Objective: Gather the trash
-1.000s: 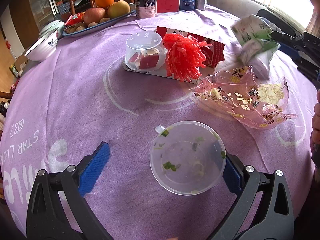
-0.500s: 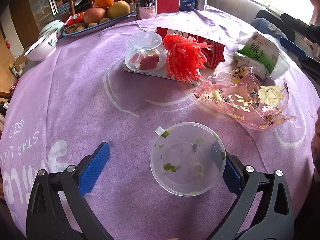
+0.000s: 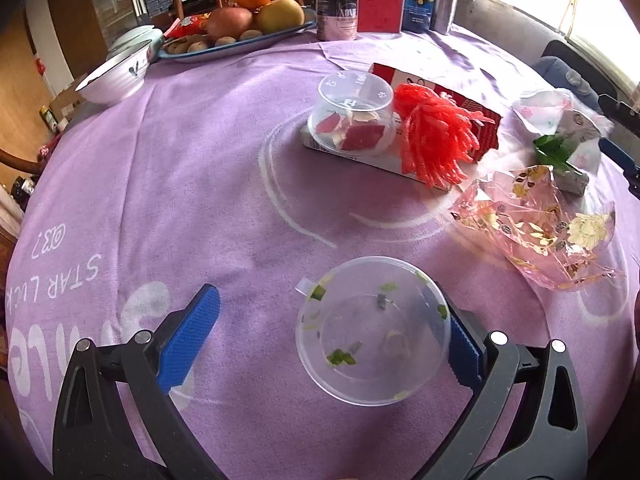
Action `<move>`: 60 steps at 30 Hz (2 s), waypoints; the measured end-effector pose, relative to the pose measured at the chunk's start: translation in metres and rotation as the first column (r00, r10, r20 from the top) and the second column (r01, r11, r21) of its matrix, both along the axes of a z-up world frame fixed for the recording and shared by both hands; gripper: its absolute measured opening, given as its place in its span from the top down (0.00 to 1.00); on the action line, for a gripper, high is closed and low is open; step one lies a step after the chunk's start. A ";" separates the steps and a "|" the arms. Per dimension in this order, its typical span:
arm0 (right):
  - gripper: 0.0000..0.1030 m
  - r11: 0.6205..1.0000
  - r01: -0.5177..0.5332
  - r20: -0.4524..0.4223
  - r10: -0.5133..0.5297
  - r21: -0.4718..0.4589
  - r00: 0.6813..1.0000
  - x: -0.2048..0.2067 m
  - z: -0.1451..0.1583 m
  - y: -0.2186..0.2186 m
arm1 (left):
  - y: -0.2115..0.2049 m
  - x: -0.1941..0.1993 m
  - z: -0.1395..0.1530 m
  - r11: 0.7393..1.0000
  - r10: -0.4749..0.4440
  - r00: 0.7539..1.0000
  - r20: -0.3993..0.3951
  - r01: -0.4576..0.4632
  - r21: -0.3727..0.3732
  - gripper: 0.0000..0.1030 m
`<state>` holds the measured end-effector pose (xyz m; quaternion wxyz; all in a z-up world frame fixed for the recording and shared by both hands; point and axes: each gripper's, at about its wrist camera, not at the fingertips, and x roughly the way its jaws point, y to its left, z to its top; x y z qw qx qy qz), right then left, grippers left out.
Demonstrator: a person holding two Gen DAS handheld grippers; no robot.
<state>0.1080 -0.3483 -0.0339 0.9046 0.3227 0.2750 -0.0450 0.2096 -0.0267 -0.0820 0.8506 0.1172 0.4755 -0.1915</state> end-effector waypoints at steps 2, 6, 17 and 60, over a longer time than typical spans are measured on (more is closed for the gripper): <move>0.22 0.999 -0.041 -0.037 0.040 -0.023 0.999 0.008 -0.004 0.008 | 0.001 -0.001 0.001 1.000 -0.002 1.000 0.002 0.002 -0.013 0.06; 0.13 0.993 -0.066 -0.103 0.056 -0.097 0.993 0.015 -0.003 0.018 | 0.003 -0.003 0.007 0.999 0.003 1.000 0.029 -0.002 -0.034 0.06; 0.06 0.976 -0.124 -0.263 0.074 -0.180 0.962 0.052 -0.020 0.017 | -0.006 -0.005 0.006 0.999 -0.034 0.998 0.048 0.034 -0.010 0.06; 0.19 0.959 -0.231 0.029 0.238 -0.163 0.971 0.017 0.019 0.035 | 0.027 -0.007 0.053 0.980 0.032 0.986 0.165 0.002 -0.199 0.44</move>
